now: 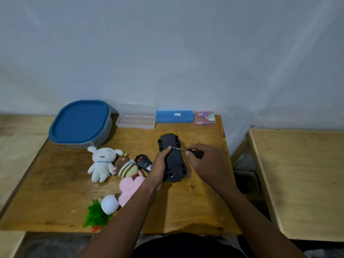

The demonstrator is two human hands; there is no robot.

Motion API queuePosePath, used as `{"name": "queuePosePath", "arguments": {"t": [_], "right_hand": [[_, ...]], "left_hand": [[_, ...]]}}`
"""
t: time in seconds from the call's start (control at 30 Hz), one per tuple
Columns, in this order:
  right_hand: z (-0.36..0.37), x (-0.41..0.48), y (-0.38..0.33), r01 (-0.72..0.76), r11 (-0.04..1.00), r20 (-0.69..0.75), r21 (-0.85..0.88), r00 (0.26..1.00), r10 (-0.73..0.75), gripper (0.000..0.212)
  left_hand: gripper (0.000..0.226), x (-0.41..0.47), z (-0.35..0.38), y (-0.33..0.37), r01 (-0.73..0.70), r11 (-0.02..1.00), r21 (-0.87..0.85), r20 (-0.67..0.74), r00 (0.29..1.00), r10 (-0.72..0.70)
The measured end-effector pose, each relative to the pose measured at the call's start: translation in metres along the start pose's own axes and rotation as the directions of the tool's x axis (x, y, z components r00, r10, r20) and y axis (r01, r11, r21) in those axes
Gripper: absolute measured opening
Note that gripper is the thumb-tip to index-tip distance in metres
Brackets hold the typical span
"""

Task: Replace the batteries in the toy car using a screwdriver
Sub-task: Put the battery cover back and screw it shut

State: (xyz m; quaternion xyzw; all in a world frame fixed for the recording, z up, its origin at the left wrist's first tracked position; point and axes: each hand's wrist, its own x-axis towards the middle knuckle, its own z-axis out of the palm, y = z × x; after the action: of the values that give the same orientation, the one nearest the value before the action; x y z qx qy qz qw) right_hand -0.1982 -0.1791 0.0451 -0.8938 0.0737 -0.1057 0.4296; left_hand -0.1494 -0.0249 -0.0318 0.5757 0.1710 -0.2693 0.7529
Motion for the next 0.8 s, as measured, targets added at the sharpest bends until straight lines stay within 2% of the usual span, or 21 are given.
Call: {"name": "queuePosePath", "arguments": {"t": [0.23, 0.47, 0.6, 0.8], "right_hand": [[-0.0002, -0.0001, -0.0056, 0.0, 1.0, 0.005, -0.004, 1.0, 0.0, 0.013], [0.0002, -0.0022, -0.0065, -0.012, 1.0, 0.019, -0.013, 1.0, 0.012, 0.013], [0.0011, -0.0041, -0.0081, -0.015, 1.0, 0.022, -0.006, 1.0, 0.015, 0.013], [-0.0044, -0.0064, -0.0112, -0.023, 1.0, 0.005, 0.009, 1.0, 0.023, 0.014]], "left_hand": [[0.052, 0.0003, -0.0041, -0.0022, -0.008, 1.0, -0.028, 0.023, 1.0, 0.008], [0.055, -0.0013, -0.0043, -0.0019, -0.007, 1.0, -0.013, 0.039, 0.999, 0.008], [0.048, -0.0006, -0.0047, -0.0013, -0.011, 1.0, -0.021, 0.063, 0.998, 0.012], [0.079, -0.002, -0.0012, -0.0019, 0.004, 1.0, -0.025, 0.008, 1.0, -0.004]]}}
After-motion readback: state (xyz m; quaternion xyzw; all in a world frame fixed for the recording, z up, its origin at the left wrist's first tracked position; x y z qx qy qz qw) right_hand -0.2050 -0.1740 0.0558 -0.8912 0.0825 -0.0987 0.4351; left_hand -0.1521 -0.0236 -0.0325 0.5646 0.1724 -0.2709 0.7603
